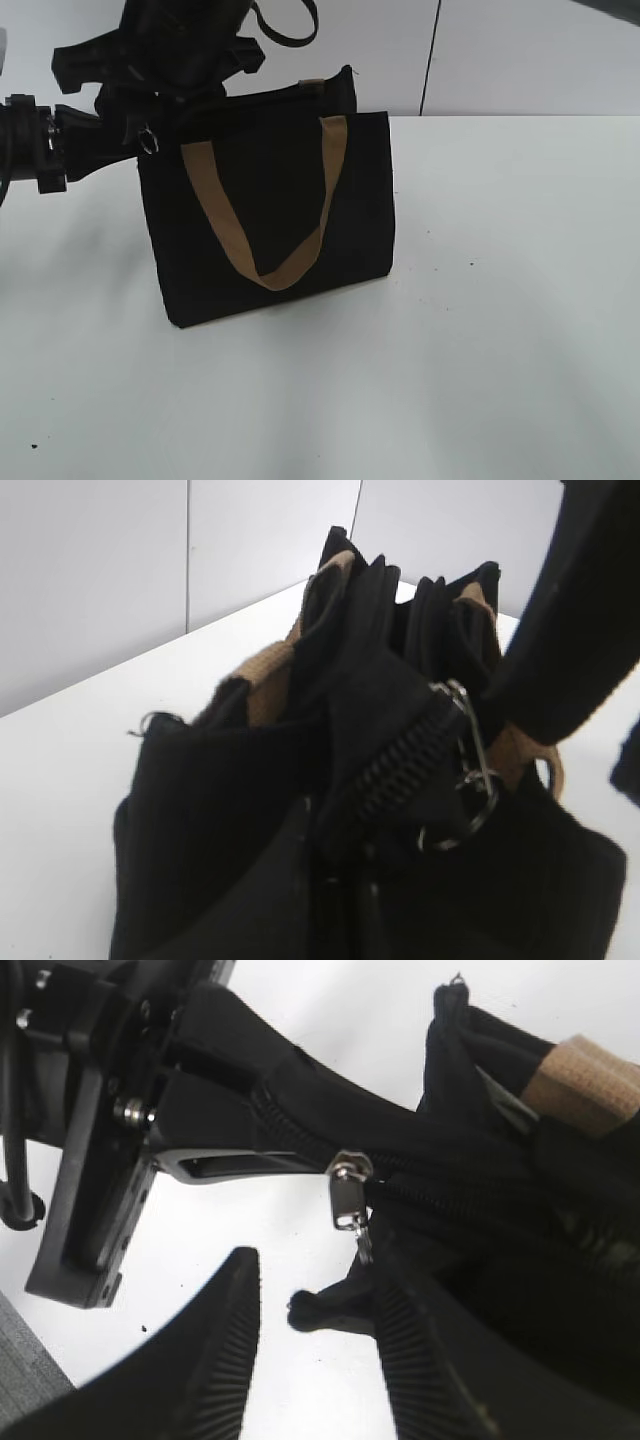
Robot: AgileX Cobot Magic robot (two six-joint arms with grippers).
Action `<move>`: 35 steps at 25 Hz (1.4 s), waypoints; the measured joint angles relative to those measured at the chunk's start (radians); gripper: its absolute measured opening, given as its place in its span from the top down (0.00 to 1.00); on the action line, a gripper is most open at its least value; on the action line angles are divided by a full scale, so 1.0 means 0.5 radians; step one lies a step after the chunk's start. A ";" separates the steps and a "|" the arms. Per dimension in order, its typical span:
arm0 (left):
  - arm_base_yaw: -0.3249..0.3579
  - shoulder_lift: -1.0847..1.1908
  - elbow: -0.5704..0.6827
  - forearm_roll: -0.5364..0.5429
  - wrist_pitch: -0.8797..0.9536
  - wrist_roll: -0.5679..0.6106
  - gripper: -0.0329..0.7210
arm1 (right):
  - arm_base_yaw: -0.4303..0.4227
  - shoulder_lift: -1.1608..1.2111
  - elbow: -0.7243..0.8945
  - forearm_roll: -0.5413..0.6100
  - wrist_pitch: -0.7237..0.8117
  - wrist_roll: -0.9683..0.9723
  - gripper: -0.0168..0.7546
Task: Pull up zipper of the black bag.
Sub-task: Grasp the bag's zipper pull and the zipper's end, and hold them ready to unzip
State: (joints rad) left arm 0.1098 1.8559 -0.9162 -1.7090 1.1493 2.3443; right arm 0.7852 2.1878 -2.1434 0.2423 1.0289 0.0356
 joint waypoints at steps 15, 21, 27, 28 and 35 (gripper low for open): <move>0.000 0.000 0.000 -0.001 0.053 0.000 0.91 | -0.002 0.062 0.000 -0.019 -0.079 0.000 0.57; 0.000 -0.002 0.000 -0.001 0.077 0.000 0.91 | -0.004 0.073 0.000 -0.079 -0.105 0.007 0.53; 0.000 -0.002 0.000 -0.001 0.089 0.000 0.91 | -0.004 0.107 0.000 -0.099 -0.120 0.039 0.53; 0.000 -0.002 0.000 -0.001 0.089 0.000 0.91 | -0.004 0.107 0.000 -0.099 -0.125 0.039 0.53; 0.000 -0.002 0.000 -0.001 0.091 0.000 0.91 | -0.004 0.107 0.000 -0.101 -0.162 0.044 0.53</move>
State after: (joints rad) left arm 0.1098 1.8548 -0.9162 -1.7093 1.1949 2.3443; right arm 0.7832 2.2412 -2.1434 0.1921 0.9481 0.0575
